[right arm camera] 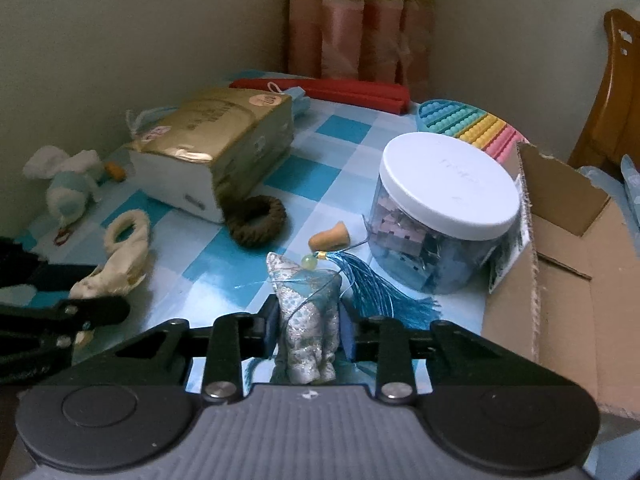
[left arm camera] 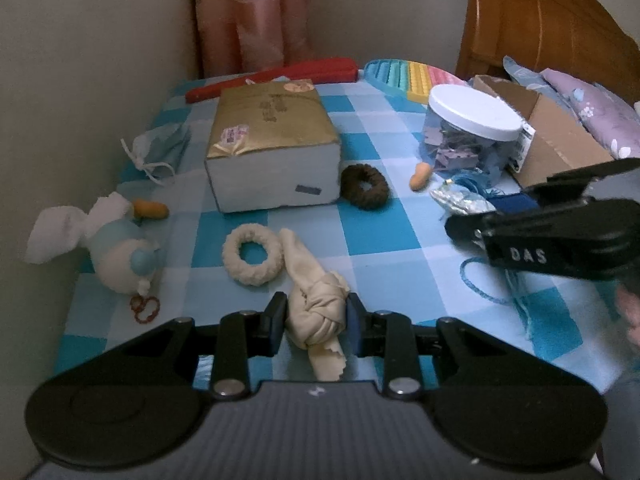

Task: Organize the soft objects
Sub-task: 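Carry both held items into the cardboard box and open both tools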

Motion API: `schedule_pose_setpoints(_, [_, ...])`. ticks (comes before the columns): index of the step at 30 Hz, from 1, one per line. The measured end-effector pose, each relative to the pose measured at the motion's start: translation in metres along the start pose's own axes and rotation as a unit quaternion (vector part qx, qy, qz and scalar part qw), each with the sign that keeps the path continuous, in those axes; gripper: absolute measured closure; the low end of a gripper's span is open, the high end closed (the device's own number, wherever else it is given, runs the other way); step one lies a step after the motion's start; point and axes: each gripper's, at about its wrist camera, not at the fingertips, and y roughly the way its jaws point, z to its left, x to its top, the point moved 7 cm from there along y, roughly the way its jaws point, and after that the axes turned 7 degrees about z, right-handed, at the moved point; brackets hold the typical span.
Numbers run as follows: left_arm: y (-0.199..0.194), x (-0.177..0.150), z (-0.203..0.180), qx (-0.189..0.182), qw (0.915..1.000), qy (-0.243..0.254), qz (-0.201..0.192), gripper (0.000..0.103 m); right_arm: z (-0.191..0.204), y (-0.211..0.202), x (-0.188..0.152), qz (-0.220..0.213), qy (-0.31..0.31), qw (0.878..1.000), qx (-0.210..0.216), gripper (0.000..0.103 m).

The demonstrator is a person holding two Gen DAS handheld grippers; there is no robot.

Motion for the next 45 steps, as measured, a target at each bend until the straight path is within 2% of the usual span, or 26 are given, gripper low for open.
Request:
schedule_pose_setpoints(17, [-0.047, -0.010, -0.019, 0.005, 0.9992, 0.040, 0.003, 0.073, 0.010, -0.072, -0.037, -0.014, -0.065, 0.998, 0.010, 0.068])
schedule_pose_setpoints(23, [-0.059, -0.011, -0.025, 0.005, 0.9986, 0.052, 0.005, 0.073, -0.003, -0.095, -0.039, -0.026, -0.080, 0.996, -0.011, 0.068])
schedule_pose_setpoints(27, [-0.063, -0.009, -0.031, 0.002, 0.9981, 0.062, 0.003, 0.073, -0.017, -0.110, -0.032, -0.036, -0.079, 0.996, -0.020, 0.068])
schedule_pose_setpoints(32, [-0.063, -0.006, -0.038, -0.023, 0.9981, 0.056, 0.010, 0.073, -0.040, -0.123, -0.015, -0.056, -0.080, 0.994, -0.057, 0.068])
schedule_pose_setpoints(37, [-0.064, -0.003, -0.045, -0.025, 0.9975, 0.066, 0.008, 0.073, -0.072, -0.133, 0.004, -0.075, -0.066, 0.992, -0.083, 0.068])
schedule_pose_setpoints(40, [-0.062, -0.002, -0.047, -0.025, 0.9971, 0.070, 0.013, 0.073, -0.093, -0.126, 0.011, -0.064, -0.054, 0.992, -0.093, 0.068])
schedule_pose_setpoints(45, [-0.063, 0.000, -0.052, -0.021, 0.9963, 0.082, 0.012, 0.073, -0.126, -0.099, 0.016, -0.022, -0.007, 0.997, -0.070, 0.068])
